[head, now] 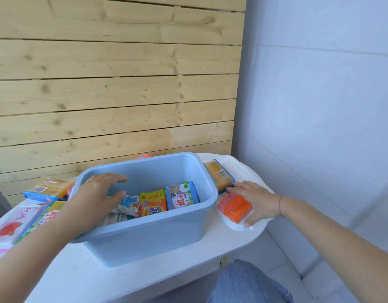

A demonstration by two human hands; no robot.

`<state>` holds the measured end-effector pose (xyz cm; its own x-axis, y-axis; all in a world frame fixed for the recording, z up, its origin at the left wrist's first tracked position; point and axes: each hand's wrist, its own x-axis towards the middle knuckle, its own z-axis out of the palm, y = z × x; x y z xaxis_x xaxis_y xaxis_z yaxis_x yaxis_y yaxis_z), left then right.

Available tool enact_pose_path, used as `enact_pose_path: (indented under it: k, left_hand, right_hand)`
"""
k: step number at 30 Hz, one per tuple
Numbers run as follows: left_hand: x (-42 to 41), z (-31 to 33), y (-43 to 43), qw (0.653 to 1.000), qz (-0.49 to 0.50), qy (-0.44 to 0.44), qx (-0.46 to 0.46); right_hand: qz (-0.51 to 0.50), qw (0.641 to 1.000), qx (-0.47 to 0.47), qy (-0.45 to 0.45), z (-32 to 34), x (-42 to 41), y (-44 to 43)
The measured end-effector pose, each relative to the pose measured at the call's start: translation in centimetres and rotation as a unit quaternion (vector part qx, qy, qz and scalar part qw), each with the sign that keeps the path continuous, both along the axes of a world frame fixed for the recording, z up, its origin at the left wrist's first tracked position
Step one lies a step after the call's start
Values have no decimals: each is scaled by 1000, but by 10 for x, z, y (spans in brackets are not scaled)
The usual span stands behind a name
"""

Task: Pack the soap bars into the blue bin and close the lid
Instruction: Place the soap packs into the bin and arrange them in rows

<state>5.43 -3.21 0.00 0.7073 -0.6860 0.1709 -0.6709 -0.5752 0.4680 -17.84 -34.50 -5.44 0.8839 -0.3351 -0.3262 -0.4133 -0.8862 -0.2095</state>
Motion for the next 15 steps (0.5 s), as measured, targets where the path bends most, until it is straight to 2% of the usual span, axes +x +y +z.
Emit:
enact_pose_path:
  k: [3, 8, 11, 13, 15]
  left_hand:
    - [1, 0, 0, 999, 16, 3, -33]
    - [11, -1, 7, 987, 93, 21, -131]
    - [17, -2, 9, 976, 133, 40, -167]
    - [18, -2, 9, 972, 144, 59, -178]
    - [19, 0, 10, 969, 149, 78, -182]
  right_hand:
    - [45, 995, -80, 28, -12, 9, -11]
    - [70, 991, -105, -43, -6, 20, -9]
    - [-22, 988, 41, -146, 18, 13, -5]
    - [-99, 951, 167, -239, 48, 9, -4]
    - [-146, 896, 251, -336, 84, 13, 5]
